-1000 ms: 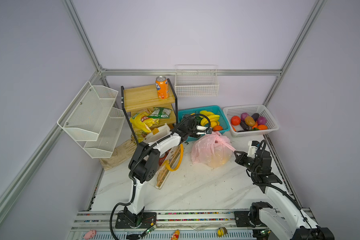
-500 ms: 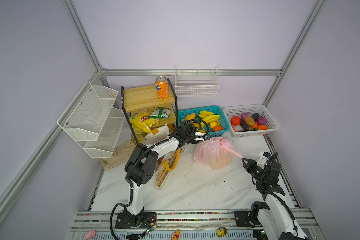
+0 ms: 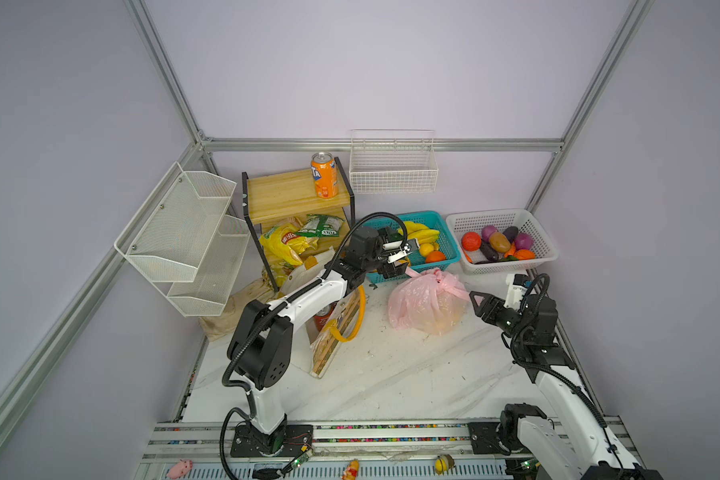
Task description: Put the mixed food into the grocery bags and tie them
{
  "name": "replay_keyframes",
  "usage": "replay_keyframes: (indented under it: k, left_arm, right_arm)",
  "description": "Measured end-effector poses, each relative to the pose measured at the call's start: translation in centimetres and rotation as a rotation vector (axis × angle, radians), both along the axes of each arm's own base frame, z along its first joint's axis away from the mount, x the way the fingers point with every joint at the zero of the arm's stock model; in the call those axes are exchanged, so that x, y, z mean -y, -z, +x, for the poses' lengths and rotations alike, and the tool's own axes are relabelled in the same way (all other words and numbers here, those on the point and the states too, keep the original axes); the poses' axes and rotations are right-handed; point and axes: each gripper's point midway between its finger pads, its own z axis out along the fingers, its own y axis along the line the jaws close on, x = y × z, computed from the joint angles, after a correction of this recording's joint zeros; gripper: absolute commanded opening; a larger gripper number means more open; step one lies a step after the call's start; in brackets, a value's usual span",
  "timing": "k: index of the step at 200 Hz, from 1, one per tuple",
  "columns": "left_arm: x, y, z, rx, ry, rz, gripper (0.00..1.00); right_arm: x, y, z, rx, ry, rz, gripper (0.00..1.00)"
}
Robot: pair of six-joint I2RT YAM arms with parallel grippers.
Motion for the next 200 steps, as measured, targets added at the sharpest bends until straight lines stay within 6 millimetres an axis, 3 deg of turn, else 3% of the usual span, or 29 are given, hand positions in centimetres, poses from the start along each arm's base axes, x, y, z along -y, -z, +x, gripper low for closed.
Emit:
replay_keyframes:
  k: [26,46,65,88,128,169,200]
  left_arm:
    - [1.3,-4.5,-3.0,-0.092,0.025,-0.207,1.00]
    - [3.3,-4.8,-4.9,-0.201,0.059,-0.294,1.00]
    - [5.7,-2.4,-5.9,-0.319,0.074,-0.284,1.00]
    - [8.6,2.2,-5.6,-0.431,0.047,-0.199,1.00]
    - [11.0,9.3,-4.6,-0.531,-0.031,-0.023,1.00]
    - [12.1,13.1,-4.0,-0.565,-0.049,0.099,1.00]
    - [12.3,14.2,-4.1,-0.572,-0.045,0.140,0.84]
  right_arm:
    - [1.5,-3.5,1.4,0.079,0.076,-0.061,0.75]
    - [3.0,-6.6,3.4,0.128,0.158,-0.106,0.80]
    - [4.4,-8.4,5.4,0.144,0.229,-0.148,0.83]
    - [5.8,-9.0,7.0,0.140,0.295,-0.187,0.84]
    - [6.7,-9.4,7.1,0.146,0.342,-0.215,0.84]
    - [6.8,-8.9,6.3,0.147,0.349,-0.219,0.84]
    - [6.7,-8.1,6.1,0.132,0.342,-0.219,0.83]
